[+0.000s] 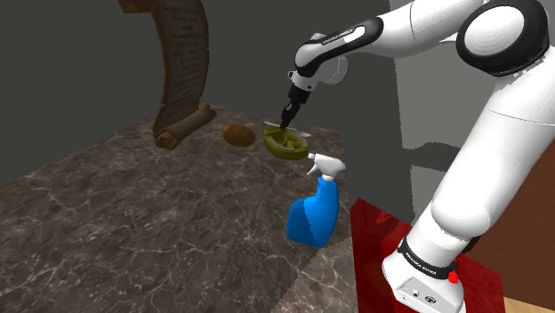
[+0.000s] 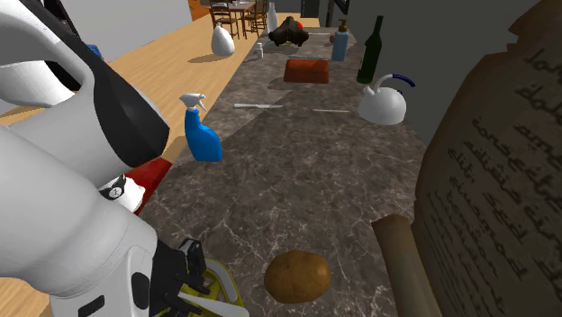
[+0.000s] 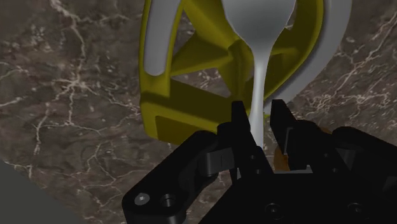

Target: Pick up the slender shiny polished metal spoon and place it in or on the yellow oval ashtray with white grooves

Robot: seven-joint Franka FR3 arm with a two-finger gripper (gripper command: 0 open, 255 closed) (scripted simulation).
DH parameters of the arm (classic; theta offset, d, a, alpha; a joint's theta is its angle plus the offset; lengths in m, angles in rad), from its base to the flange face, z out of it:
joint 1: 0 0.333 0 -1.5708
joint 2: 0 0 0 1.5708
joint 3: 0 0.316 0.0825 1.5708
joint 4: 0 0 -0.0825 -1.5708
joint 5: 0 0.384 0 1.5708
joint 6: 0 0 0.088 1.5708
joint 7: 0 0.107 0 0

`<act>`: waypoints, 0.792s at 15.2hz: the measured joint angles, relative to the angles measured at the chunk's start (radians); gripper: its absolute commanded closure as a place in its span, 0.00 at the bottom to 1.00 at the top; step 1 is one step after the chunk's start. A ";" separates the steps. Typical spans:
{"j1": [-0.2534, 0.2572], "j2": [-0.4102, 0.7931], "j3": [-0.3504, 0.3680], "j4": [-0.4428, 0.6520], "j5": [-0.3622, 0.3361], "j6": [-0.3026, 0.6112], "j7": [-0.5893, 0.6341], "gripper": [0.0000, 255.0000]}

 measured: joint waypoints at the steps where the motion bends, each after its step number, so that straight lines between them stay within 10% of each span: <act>1: 0.000 0.004 0.001 -0.010 0.003 0.014 -0.004 1.00; 11: 0.001 0.036 0.003 -0.038 0.020 0.072 -0.025 1.00; 12: 0.001 0.036 0.003 -0.038 0.020 0.072 -0.025 0.00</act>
